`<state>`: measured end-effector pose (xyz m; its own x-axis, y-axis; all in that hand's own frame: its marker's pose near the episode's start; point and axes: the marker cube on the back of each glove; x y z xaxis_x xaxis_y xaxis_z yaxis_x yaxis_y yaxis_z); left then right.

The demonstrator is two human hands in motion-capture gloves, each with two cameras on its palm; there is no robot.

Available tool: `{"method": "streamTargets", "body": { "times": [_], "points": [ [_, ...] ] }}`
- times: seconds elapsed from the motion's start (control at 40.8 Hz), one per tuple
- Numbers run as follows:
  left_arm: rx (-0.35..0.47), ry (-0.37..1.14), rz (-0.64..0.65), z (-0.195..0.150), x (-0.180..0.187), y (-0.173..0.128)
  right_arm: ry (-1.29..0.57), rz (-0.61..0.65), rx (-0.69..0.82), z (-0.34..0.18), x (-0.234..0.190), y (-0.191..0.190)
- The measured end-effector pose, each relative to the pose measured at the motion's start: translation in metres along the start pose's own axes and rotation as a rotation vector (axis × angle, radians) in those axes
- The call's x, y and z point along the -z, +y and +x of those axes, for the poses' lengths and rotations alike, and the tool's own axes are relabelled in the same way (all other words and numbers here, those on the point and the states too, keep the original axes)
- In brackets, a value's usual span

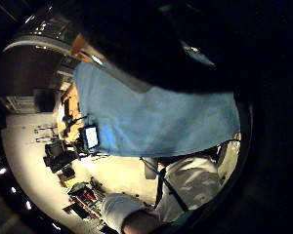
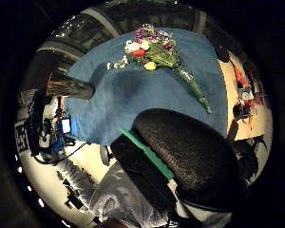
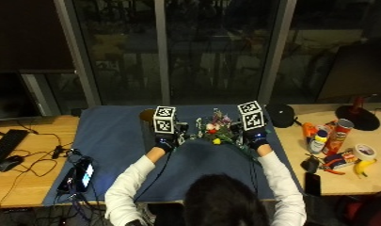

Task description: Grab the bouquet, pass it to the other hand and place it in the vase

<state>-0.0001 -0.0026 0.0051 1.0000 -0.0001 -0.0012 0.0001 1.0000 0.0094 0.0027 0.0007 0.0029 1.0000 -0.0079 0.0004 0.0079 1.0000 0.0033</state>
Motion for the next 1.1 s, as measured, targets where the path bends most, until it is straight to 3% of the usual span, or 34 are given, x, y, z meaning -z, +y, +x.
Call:
{"method": "streamTargets", "body": {
  "times": [0.147,0.343,0.735,1.103],
  "points": [
    [-0.009,0.005,-0.001,0.007,-0.026,0.004,0.017,-0.012,-0.006,0.008,-0.003,0.01],
    [-0.082,0.009,-0.024,0.016,-0.053,0.014,0.033,-0.025,-0.05,0.013,0.015,0.016],
    [-0.069,0.067,0.035,0.003,-0.032,0.016,-0.039,-0.047,-0.142,0.03,0.029,0.024],
    [-0.141,0.093,0.036,0.006,-0.039,0.016,-0.295,-0.081,-0.339,0.085,-0.034,-0.055]
  ]
}}
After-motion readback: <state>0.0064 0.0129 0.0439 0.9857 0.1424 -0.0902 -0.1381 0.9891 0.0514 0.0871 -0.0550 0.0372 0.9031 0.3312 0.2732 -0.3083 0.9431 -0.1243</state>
